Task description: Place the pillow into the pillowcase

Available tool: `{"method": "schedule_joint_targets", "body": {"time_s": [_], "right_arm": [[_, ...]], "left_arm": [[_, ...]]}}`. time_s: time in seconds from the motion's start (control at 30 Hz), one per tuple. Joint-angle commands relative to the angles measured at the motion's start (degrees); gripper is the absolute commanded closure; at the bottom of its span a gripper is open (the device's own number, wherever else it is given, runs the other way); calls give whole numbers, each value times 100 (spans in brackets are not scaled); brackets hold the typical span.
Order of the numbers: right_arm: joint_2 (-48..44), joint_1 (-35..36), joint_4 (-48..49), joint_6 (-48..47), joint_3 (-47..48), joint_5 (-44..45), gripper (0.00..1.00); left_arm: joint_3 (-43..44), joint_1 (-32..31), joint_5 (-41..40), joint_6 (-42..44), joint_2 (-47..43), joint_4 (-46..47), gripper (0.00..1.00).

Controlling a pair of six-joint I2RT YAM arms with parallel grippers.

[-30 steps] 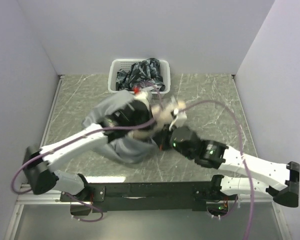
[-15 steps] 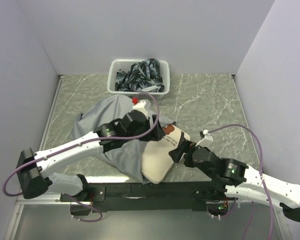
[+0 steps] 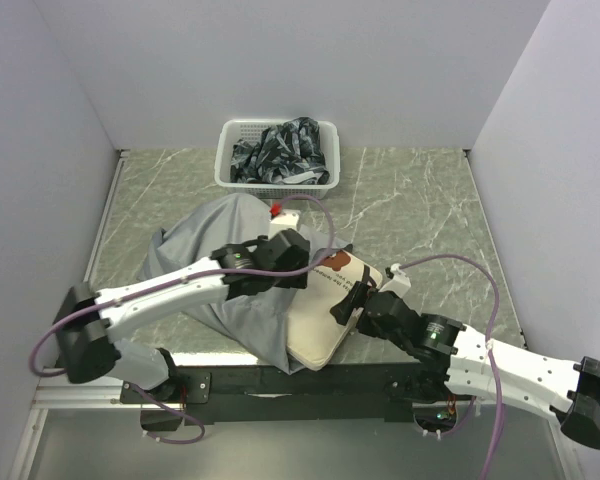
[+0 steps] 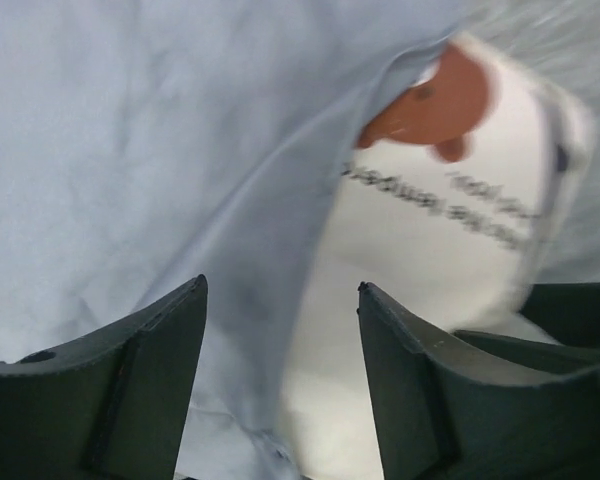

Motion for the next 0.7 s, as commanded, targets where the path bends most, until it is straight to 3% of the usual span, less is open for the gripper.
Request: {"method": "schedule_joint_targets", "body": {"time_s": [0.0,0.1,0.2,0.37,0.47,0.5,0.53,0.57,0.67], "right_arm": [[-359,-345,745,229,-588,-332,0],[-395,-582,1308,141,-791,-613,0],[-316,-670,1572,62,-800,-702,0],[-61,-820,1933,88,-887,-965,0],[79,-978,2153,62,-923,-1159,0],[115,-1030,2179,27,-914,-1211,1],[150,-1083,2249,-8,-906,-1255,2],[194,-1214,2311,-104,-905,-1369,4],[308,-1705,2478,-498,-644,-1772,32]], "left_arm": [[410,-137,-658,322,721,-305,30],[814,-129,-1027,472,1310,-296,20],[1550,-129,-1729,595,1979,-551,17],[2590,-59,-2206,884,3085,-920,23],[2873,21,-2215,789,3299,-1201,65],[2768,20,-2067,806,3186,-1158,89],[2680,20,-1935,823,3080,-1114,98],[2584,20,-1785,885,2949,-1070,99],[2302,-67,-1030,982,2038,-1017,99]]}}
